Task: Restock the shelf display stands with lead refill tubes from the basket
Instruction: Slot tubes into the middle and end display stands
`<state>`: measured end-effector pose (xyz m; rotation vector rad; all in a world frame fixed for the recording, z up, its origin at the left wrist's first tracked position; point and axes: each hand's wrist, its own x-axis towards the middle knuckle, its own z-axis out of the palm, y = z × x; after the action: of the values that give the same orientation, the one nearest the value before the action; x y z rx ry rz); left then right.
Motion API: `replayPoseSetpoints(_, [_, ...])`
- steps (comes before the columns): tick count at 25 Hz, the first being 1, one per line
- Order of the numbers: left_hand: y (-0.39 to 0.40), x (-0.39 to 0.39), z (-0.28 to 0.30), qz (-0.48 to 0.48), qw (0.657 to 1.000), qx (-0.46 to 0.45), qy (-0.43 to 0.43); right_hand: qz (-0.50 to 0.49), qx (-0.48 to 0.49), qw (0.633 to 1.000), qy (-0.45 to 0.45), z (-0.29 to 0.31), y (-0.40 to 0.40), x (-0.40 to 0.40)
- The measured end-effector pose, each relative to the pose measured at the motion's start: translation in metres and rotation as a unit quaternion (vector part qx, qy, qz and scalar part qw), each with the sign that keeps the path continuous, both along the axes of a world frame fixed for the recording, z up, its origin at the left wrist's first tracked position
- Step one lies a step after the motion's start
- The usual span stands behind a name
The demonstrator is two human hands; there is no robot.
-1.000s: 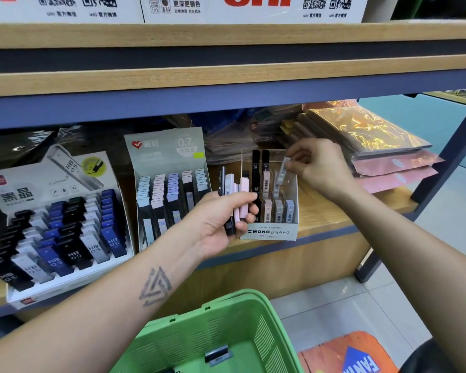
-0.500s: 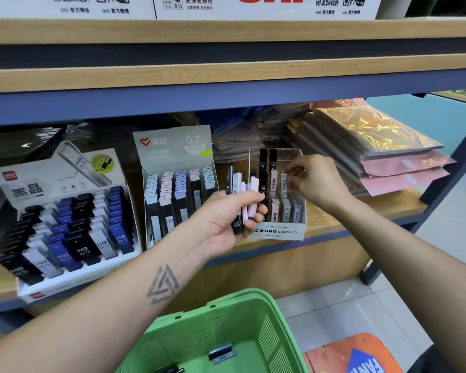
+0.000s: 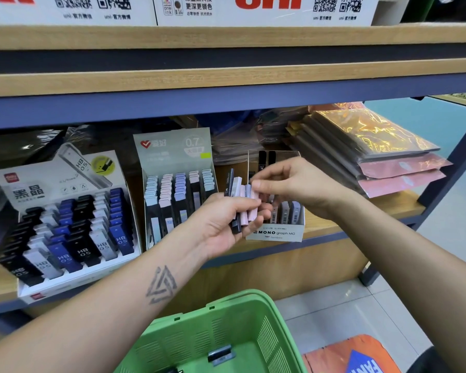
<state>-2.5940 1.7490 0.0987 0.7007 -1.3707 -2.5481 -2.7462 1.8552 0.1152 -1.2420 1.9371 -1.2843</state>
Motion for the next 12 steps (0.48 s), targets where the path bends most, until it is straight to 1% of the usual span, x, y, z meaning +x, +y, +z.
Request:
replayPoseSetpoints(2, [0.000, 0.000, 0.001, -0.002, 1.000, 0.009, 0.005, 0.001, -0.006, 1.000, -0.014, -0.003, -0.002, -0.002])
replayPoseSetpoints(5, [-0.001, 0.002, 0.003, -0.003, 0.999, 0.043, 0.014, -0.035, -0.055, 0.988, -0.138, -0.004, -0.001, -0.008])
replayPoseSetpoints(7, [-0.002, 0.004, 0.003, 0.000, 0.998, 0.055, 0.016, -0.037, -0.075, 0.978, -0.191, -0.002, 0.002, -0.013])
replayPoseSetpoints(9, [-0.004, 0.005, 0.003, 0.006, 0.998, 0.058, 0.013, -0.033, -0.081, 0.976, -0.199, -0.001, 0.003, -0.015])
replayPoseSetpoints(12, [-0.006, 0.005, 0.002, 0.020, 0.999, 0.045, 0.003, -0.020, -0.075, 0.979, -0.186, 0.000, 0.005, -0.015])
